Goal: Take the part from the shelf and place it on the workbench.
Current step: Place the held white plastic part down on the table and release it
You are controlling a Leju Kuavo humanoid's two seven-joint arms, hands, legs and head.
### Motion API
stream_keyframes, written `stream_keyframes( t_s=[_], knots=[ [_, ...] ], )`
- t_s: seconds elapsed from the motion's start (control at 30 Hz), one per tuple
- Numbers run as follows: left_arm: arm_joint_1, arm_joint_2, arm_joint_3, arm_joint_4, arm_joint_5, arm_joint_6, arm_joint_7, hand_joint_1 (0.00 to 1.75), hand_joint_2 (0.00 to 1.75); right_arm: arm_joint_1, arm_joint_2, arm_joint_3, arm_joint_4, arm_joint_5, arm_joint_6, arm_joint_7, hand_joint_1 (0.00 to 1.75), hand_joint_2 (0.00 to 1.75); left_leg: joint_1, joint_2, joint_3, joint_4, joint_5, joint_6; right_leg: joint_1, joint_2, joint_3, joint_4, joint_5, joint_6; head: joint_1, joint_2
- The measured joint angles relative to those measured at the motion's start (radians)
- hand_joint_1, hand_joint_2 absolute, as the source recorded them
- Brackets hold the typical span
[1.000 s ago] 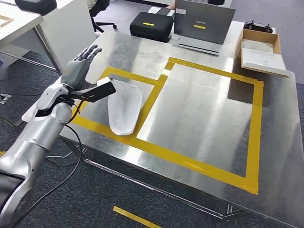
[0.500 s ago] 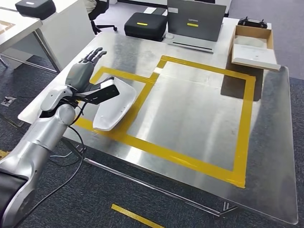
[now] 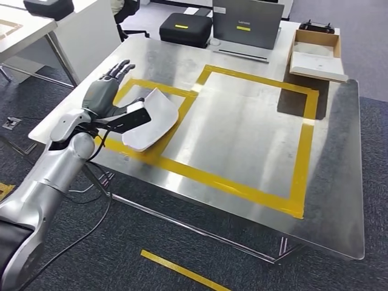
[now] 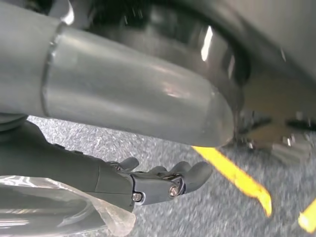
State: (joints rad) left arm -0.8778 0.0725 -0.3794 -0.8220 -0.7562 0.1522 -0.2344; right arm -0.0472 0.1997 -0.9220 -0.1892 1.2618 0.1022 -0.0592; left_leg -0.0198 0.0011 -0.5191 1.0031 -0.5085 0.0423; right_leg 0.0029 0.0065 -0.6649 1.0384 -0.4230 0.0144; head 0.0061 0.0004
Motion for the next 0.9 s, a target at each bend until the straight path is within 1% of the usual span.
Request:
stream_keyframes(
  t_s=[0.03,0.07,0.1,0.13,0.17,0.2,0.23,0.27,0.3,0.33,0.37,0.4,0.43,0.47,0.5,0.53,0.57,0.6,0.63,0.67,0.7,0.73,0.77,0.8,0.83,0.87,0.9],
  knots=[
    [0.000,-0.001,0.000,0.000,0.004,0.000,0.000,0.00,0.00,0.000,0.000,0.000,0.000,0.000,0.000,0.000,0.00,0.00,0.004,0.002,-0.005,-0.011,0.015,0.002,0.001,0.000,-0.009,0.014,-0.022,0.005,0.002,0.000],
    [0.000,-0.001,0.000,0.000,0.009,0.000,-0.001,0.00,0.00,0.000,0.000,0.000,0.000,0.000,0.000,0.000,0.00,0.00,0.008,0.005,-0.014,-0.020,0.030,0.003,0.001,0.000,-0.023,0.045,-0.059,0.010,0.003,0.000],
    [0.002,-0.001,0.000,-0.001,0.013,0.000,-0.002,0.00,0.00,0.000,-0.001,0.000,0.000,0.000,0.000,-0.001,0.00,0.00,0.008,0.006,-0.027,-0.022,0.042,0.003,0.000,0.000,-0.038,0.094,-0.106,0.015,0.005,0.000],
    [0.005,0.000,0.000,-0.001,0.017,0.000,-0.004,0.00,0.00,0.000,-0.001,0.000,0.000,0.000,0.000,-0.001,0.00,0.00,0.009,0.006,-0.042,-0.022,0.053,0.004,-0.003,0.000,-0.053,0.155,-0.149,0.019,0.005,0.000],
    [0.010,0.001,0.000,-0.001,0.019,0.000,-0.005,0.00,0.00,0.000,-0.001,0.000,0.000,0.000,0.000,-0.002,0.00,0.00,0.010,0.007,-0.058,-0.021,0.065,0.002,-0.005,-0.001,-0.061,0.210,-0.172,0.024,0.005,0.000],
    [0.016,0.002,0.000,-0.001,0.022,0.000,-0.006,0.00,0.00,0.000,-0.002,0.000,0.000,0.000,-0.001,-0.002,0.00,0.00,0.011,0.007,-0.075,-0.020,0.077,0.000,-0.008,-0.001,-0.059,0.245,-0.171,0.028,0.005,0.000],
    [0.021,0.002,0.000,-0.002,0.024,0.000,-0.008,0.00,0.00,0.000,-0.002,0.000,0.000,0.000,-0.001,-0.002,0.00,0.00,0.013,0.007,-0.092,-0.019,0.089,-0.003,-0.010,-0.002,-0.043,0.251,-0.150,0.031,0.005,0.000],
    [0.026,0.004,0.000,-0.002,0.027,0.000,-0.010,0.00,0.00,-0.001,-0.003,0.000,0.000,0.000,-0.001,-0.002,0.00,0.00,0.015,0.007,-0.108,-0.016,0.099,-0.007,-0.011,-0.002,-0.011,0.225,-0.120,0.034,0.005,0.000],
    [0.030,0.006,0.001,-0.004,0.032,0.001,-0.012,0.00,0.00,-0.002,-0.003,0.000,0.000,0.001,-0.001,-0.003,0.00,0.00,0.017,0.007,-0.121,-0.012,0.109,-0.012,-0.014,-0.002,0.036,0.170,-0.099,0.037,0.005,0.000],
    [0.034,0.010,0.004,-0.008,0.040,0.004,-0.014,0.00,0.00,-0.003,-0.004,0.000,0.000,0.001,-0.002,-0.004,0.00,0.00,0.017,0.006,-0.134,-0.007,0.117,-0.018,-0.015,-0.002,0.092,0.096,-0.096,0.039,0.006,0.000],
    [0.037,0.014,0.008,-0.013,0.049,0.006,-0.017,0.00,0.00,-0.004,-0.004,0.000,0.000,0.001,-0.003,-0.005,0.00,0.00,0.017,0.007,-0.144,-0.001,0.124,-0.024,-0.015,0.000,0.140,0.030,-0.107,0.036,0.006,0.000],
    [0.040,0.020,0.014,-0.020,0.060,0.009,-0.020,0.00,0.00,-0.004,-0.004,0.000,0.000,0.001,-0.004,-0.006,0.00,0.00,0.016,0.007,-0.150,0.004,0.132,-0.029,-0.014,0.002,0.171,-0.017,-0.122,0.030,0.005,0.000],
    [0.045,0.026,0.019,-0.026,0.071,0.012,-0.024,0.00,0.00,-0.004,-0.004,0.000,0.001,0.000,-0.005,-0.006,0.00,0.00,0.015,0.007,-0.154,0.006,0.140,-0.033,-0.012,0.003,0.185,-0.041,-0.132,0.023,0.005,0.000],
    [0.052,0.032,0.025,-0.032,0.081,0.013,-0.029,0.00,0.00,-0.003,-0.004,0.000,0.001,0.000,-0.007,-0.007,0.00,0.00,0.016,0.008,-0.156,0.006,0.147,-0.038,-0.012,0.003,0.178,-0.043,-0.131,0.012,0.005,0.000],
    [0.061,0.039,0.030,-0.039,0.090,0.014,-0.033,0.00,0.00,-0.002,-0.004,0.000,0.001,0.000,-0.007,-0.007,0.00,0.00,0.017,0.007,-0.159,0.009,0.143,-0.043,-0.013,0.002,0.172,-0.042,-0.124,0.003,0.005,0.000],
    [0.071,0.046,0.035,-0.046,0.097,0.014,-0.037,0.00,0.00,-0.002,-0.005,0.000,0.001,0.000,-0.008,-0.007,0.00,0.00,0.019,0.006,-0.165,0.024,0.122,-0.048,-0.013,0.001,0.165,-0.041,-0.116,-0.007,0.004,0.000],
    [0.081,0.054,0.041,-0.055,0.104,0.014,-0.040,0.00,0.00,-0.002,-0.005,0.000,0.001,-0.001,-0.010,-0.006,0.00,0.00,0.021,0.005,-0.175,0.058,0.083,-0.053,-0.014,-0.001,0.156,-0.041,-0.105,-0.017,0.002,0.000],
    [0.091,0.061,0.047,-0.065,0.110,0.014,-0.043,0.00,0.00,-0.002,-0.005,0.000,0.001,-0.002,-0.011,-0.006,0.00,0.00,0.022,0.004,-0.188,0.112,0.030,-0.058,-0.013,-0.002,0.147,-0.041,-0.094,-0.024,0.001,0.000],
    [0.102,0.067,0.053,-0.075,0.116,0.015,-0.046,0.00,0.00,-0.002,-0.006,0.000,0.001,-0.002,-0.012,-0.006,0.00,0.00,0.023,0.004,-0.201,0.179,-0.019,-0.061,-0.011,-0.002,0.134,-0.040,-0.084,-0.029,-0.001,0.000],
    [0.115,0.073,0.058,-0.086,0.123,0.016,-0.049,0.00,0.00,-0.002,-0.006,0.000,0.001,-0.003,-0.014,-0.006,0.00,0.00,0.024,0.003,-0.210,0.242,-0.053,-0.063,-0.009,-0.003,0.121,-0.039,-0.073,-0.031,-0.001,0.000],
    [0.130,0.077,0.064,-0.098,0.132,0.018,-0.053,0.00,0.00,-0.002,-0.006,0.000,0.001,-0.004,-0.014,-0.006,0.00,0.00,0.024,0.003,-0.209,0.284,-0.063,-0.063,-0.008,-0.004,0.108,-0.037,-0.064,-0.032,-0.001,0.000],
    [0.149,0.081,0.070,-0.113,0.143,0.020,-0.057,0.00,0.00,-0.002,-0.006,0.000,0.001,-0.006,-0.015,-0.006,0.00,0.00,0.025,0.003,-0.194,0.293,-0.052,-0.062,-0.006,-0.005,0.094,-0.035,-0.056,-0.032,-0.001,0.000],
    [0.170,0.085,0.076,-0.131,0.155,0.023,-0.063,0.00,0.00,-0.002,-0.006,0.000,0.001,-0.008,-0.016,-0.006,0.00,0.00,0.025,0.003,-0.164,0.267,-0.029,-0.059,-0.005,-0.005,0.081,-0.032,-0.048,-0.031,-0.001,0.000],
    [0.190,0.088,0.084,-0.152,0.166,0.025,-0.067,0.00,0.00,-0.002,-0.007,0.000,0.001,-0.011,-0.016,-0.007,0.00,0.00,0.025,0.003,-0.119,0.211,-0.007,-0.054,-0.004,-0.005,0.070,-0.029,-0.040,-0.029,-0.001,0.000],
    [0.210,0.091,0.092,-0.173,0.177,0.027,-0.071,0.00,0.00,-0.002,-0.007,-0.001,0.001,-0.013,-0.016,-0.008,0.00,0.00,0.023,0.003,-0.068,0.138,0.003,-0.048,-0.002,-0.004,0.060,-0.027,-0.034,-0.026,-0.001,0.000],
    [0.230,0.094,0.101,-0.195,0.187,0.031,-0.074,0.00,0.00,-0.002,-0.007,-0.001,0.001,-0.015,-0.017,-0.010,0.00,0.00,0.021,0.002,-0.026,0.072,0.003,-0.043,-0.001,-0.004,0.052,-0.025,-0.027,-0.021,0.000,0.000],
    [0.251,0.097,0.110,-0.218,0.196,0.036,-0.076,0.00,0.00,-0.002,-0.007,-0.001,0.001,-0.018,-0.018,-0.012,0.00,0.00,0.018,0.002,0.002,0.025,-0.002,-0.039,-0.001,-0.004,0.047,-0.024,-0.020,-0.016,0.000,0.000]
  ],
)
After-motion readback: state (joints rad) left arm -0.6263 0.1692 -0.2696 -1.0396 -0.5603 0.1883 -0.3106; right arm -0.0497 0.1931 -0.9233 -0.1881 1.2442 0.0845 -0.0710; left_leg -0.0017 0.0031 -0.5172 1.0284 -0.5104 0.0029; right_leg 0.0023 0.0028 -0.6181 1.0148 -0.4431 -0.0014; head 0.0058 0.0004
